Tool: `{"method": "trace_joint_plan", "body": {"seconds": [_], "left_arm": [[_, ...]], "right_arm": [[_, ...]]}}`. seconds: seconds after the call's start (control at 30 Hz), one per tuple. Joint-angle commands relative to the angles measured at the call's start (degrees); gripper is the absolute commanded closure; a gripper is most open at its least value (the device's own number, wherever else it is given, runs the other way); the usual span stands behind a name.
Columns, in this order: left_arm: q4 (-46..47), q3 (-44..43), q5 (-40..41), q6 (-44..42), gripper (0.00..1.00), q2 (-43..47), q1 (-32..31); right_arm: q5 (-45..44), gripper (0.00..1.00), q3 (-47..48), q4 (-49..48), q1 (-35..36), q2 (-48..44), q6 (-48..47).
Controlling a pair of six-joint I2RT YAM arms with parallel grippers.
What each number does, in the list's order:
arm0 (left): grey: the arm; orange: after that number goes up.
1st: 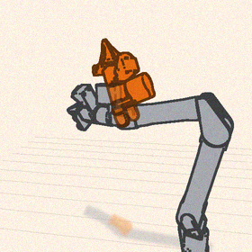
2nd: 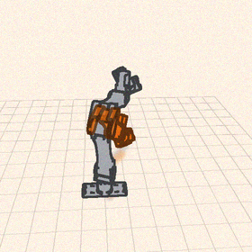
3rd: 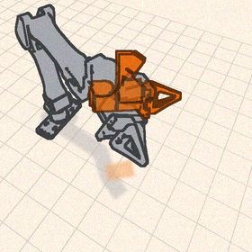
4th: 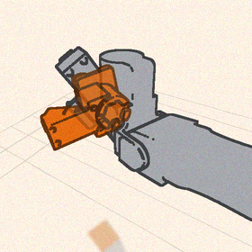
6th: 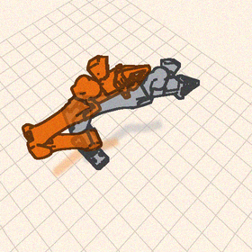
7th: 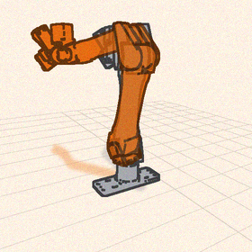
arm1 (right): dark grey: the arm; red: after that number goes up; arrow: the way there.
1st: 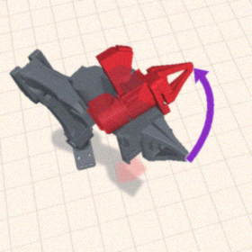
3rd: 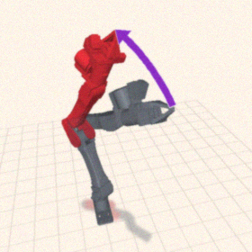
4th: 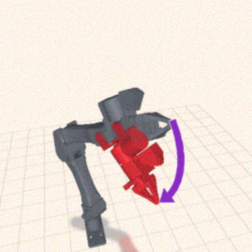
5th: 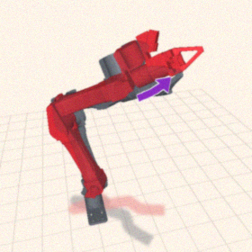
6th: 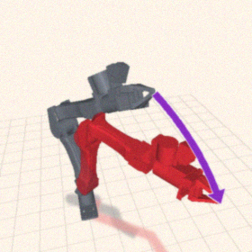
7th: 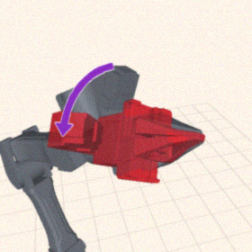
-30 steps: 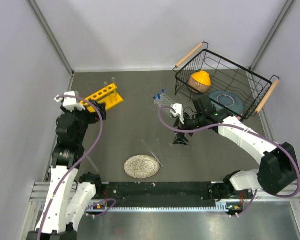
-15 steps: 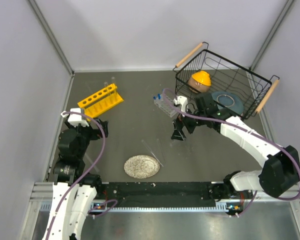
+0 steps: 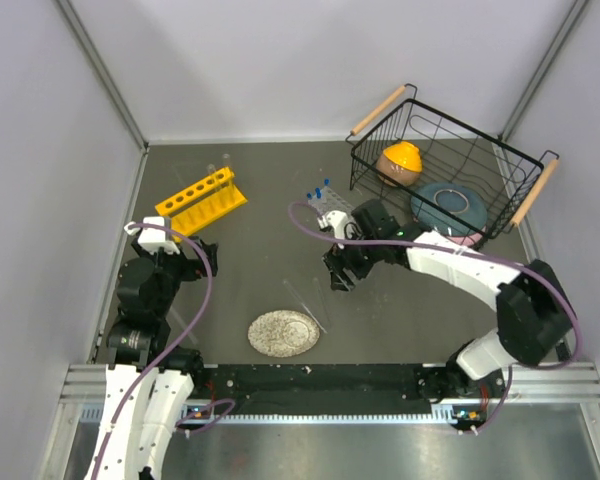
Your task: Organize the chemistry lab equipment
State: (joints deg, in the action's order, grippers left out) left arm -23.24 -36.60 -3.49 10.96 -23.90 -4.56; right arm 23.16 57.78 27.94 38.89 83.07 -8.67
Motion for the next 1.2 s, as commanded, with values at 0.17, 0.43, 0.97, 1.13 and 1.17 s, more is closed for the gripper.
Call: {"method": "trace_joint_plan", "body": {"seconds": [0.17,0.43,0.97,1.13,1.17], "left_arm": [[1.36,0.12,0.15,-0.59,0.02,-0.09,-0.1],[1.18,0.04,0.85,-0.59,0.02,0.7,-0.1],[-0.4,-0.67,10.86,0.73,0.03,5.52,-0.1],[-0.49,-0.23,15.7,1.43,0.02,10.01,-0.1],[-0.22,-0.05,15.88,1.43,0.02,11.14,-0.01]], "right_arm": [[-5.93,0.35,4.62,-2.19,9.0,11.05,5.15],[-11.9,0.39,7.7,-1.14,15.68,13.35,3.48],[-10.93,0.59,22.11,3.87,18.41,26.17,5.85],[-13.31,0.59,22.82,4.22,18.85,28.46,5.85],[-13.84,0.59,22.99,4.31,19.02,28.81,5.77]]}}
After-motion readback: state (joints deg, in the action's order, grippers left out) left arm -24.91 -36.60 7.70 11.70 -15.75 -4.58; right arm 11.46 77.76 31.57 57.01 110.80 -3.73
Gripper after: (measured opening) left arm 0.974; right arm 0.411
